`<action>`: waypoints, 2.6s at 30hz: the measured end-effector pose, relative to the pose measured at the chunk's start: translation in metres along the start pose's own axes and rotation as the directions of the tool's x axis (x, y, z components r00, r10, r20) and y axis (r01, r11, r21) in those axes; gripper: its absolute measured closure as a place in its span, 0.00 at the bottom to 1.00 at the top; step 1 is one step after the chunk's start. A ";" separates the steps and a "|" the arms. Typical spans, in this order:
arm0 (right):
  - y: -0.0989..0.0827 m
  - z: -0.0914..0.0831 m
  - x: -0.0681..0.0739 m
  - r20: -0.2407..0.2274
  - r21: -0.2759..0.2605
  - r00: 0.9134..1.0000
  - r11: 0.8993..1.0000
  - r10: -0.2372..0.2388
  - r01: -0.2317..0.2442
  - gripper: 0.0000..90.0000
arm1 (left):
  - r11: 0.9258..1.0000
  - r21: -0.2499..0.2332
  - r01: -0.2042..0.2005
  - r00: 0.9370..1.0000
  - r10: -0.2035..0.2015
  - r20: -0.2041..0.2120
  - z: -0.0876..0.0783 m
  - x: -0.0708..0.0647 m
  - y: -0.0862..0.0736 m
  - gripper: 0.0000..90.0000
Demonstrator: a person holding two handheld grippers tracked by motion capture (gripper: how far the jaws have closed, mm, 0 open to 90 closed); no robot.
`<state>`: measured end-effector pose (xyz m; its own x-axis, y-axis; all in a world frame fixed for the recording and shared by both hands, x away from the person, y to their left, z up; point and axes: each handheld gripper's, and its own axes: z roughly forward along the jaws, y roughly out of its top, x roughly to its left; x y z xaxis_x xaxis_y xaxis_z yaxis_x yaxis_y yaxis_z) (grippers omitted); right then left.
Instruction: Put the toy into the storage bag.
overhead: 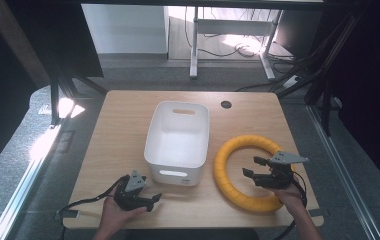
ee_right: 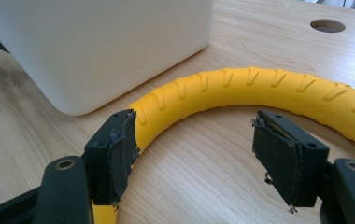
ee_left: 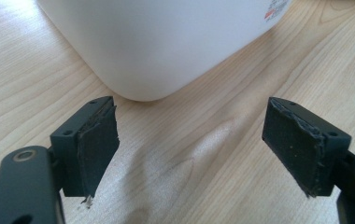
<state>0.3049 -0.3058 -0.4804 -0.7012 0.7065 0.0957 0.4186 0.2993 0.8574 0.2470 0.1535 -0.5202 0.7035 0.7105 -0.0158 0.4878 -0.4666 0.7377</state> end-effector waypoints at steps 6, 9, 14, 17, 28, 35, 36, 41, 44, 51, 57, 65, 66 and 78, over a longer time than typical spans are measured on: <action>-0.004 -0.013 -0.004 0.016 -0.002 1.000 1.000 -0.007 0.007 0.35 | 1.000 0.000 -0.001 1.000 0.001 -0.009 -0.002 0.000 0.000 0.21; -0.003 -0.017 -0.006 0.021 -0.003 1.000 1.000 -0.009 0.009 0.34 | 1.000 -0.002 -0.004 1.000 0.004 -0.009 -0.002 -0.001 0.000 0.21; 0.000 -0.017 -0.005 0.001 0.009 1.000 1.000 -0.002 0.002 0.32 | 1.000 0.005 -0.013 1.000 0.013 -0.016 -0.003 0.000 -0.001 0.21; 0.001 -0.018 -0.003 -0.001 0.003 1.000 1.000 -0.004 0.004 0.32 | 1.000 -0.007 -0.003 1.000 0.003 -0.013 -0.004 0.001 0.001 0.21; 0.002 -0.024 0.003 0.001 0.022 0.997 0.997 -0.077 0.077 0.39 | 1.000 -0.006 0.009 1.000 -0.009 -0.013 -0.001 0.005 0.004 0.21; 0.009 -0.019 0.006 -0.032 0.085 0.995 0.992 -0.092 0.095 0.37 | 1.000 -0.005 0.022 1.000 -0.021 0.010 0.002 0.007 0.006 0.21; 0.010 -0.018 0.006 -0.037 0.096 0.995 0.991 -0.093 0.096 0.37 | 1.000 -0.003 0.023 1.000 -0.023 0.013 0.003 0.008 0.007 0.21; 0.016 -0.014 0.009 -0.066 0.157 0.992 0.981 -0.105 0.114 0.37 | 1.000 -0.002 0.021 0.999 -0.021 0.028 0.004 0.010 0.009 0.21; 0.022 -0.012 0.013 -0.091 0.183 0.987 0.972 -0.135 0.150 0.36 | 1.000 -0.003 0.021 0.999 -0.021 0.024 0.002 0.011 0.009 0.21; 0.029 -0.006 0.023 -0.149 0.233 0.974 0.951 -0.171 0.202 0.35 | 1.000 0.005 0.006 1.000 -0.006 0.030 0.000 0.008 0.007 0.21; 0.028 0.002 0.029 -0.195 0.278 0.965 0.933 -0.177 0.227 0.35 | 1.000 0.018 -0.002 1.000 0.002 0.023 -0.001 0.004 0.004 0.20; 0.021 0.011 0.038 -0.237 0.348 0.953 0.900 -0.187 0.263 0.34 | 1.000 0.026 -0.005 1.000 0.005 0.023 0.000 0.001 0.002 0.20; 0.020 0.013 0.040 -0.244 0.357 0.952 0.895 -0.187 0.268 0.34 | 1.000 0.027 -0.005 1.000 0.004 0.023 0.000 0.001 0.001 0.20; 0.005 0.023 0.052 -0.297 0.493 0.933 0.803 -0.205 0.333 0.34 | 0.999 0.034 0.002 1.000 -0.003 0.029 0.004 0.002 0.002 0.20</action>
<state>0.2836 -0.2531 -0.4824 -0.9111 0.4072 0.0638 0.3871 0.7924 0.4714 0.2519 0.1517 -0.5211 0.7170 0.6961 -0.0377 0.5064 -0.4830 0.7143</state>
